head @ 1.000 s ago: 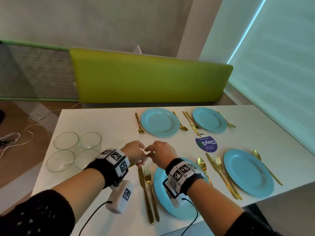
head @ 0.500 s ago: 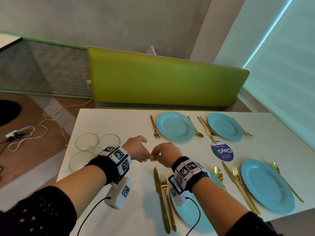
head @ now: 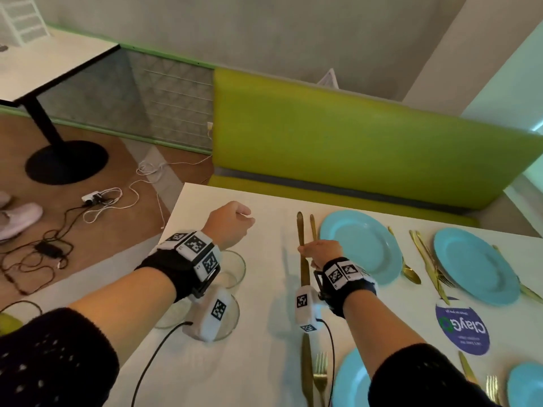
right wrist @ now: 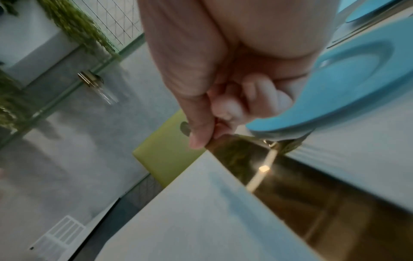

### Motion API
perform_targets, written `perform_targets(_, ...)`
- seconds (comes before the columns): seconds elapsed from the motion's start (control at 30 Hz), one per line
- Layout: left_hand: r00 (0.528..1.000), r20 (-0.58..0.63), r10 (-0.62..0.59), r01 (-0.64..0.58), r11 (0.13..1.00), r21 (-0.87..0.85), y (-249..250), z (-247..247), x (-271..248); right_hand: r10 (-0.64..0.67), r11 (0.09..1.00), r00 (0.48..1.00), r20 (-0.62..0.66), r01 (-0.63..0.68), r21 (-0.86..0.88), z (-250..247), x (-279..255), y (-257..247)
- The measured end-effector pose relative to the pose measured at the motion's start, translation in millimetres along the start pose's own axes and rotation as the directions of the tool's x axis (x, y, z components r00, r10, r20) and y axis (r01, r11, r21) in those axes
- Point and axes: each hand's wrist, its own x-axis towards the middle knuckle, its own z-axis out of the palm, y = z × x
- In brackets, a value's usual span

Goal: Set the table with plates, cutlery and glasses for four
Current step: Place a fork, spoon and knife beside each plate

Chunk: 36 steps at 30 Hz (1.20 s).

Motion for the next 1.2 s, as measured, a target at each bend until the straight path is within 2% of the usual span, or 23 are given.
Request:
perform_targets(0.07, 1.0, 0.001, -0.01, 0.01, 1.0, -0.004, -4.4, 0.3, 6.6, 0.019, 0.987, 0.996, -0.087, -0.032, -0.157, 9.5, 13.1, -5.1)
perform_targets(0.13, 1.0, -0.002, -0.014, 0.014, 1.0, -0.015, -8.8, 0.1, 12.0, 0.03, 0.971, 0.99, -0.136, -0.062, -0.233, 14.6, 26.0, -7.5)
perform_targets(0.3, 1.0, -0.01, -0.007, 0.007, 0.999, -0.033, -12.5, -4.1, 22.4, 0.063, 0.996, 0.984, -0.168, -0.071, -0.046, 19.6, 45.5, -7.9)
perform_targets(0.5, 0.999, -0.029, -0.017, 0.015, 0.999, -0.044, -13.0, -8.7, 33.6, 0.058, 0.974, 0.96, -0.276, -0.115, -0.196, 25.9, 56.8, -13.8)
perform_targets(0.87, 1.0, -0.026, -0.012, 0.011, 0.999, -0.038, -15.3, 1.3, 38.1, 0.012, 0.941, 0.965, -0.263, -0.1, -0.324, 33.2, 68.1, -18.6)
perform_targets(1.2, 1.0, -0.027, 0.011, -0.012, 1.0, -0.024, -14.8, 10.5, 38.4, 0.057, 0.964, 0.955, -0.292, -0.128, -0.232, 24.2, 75.7, -14.4)
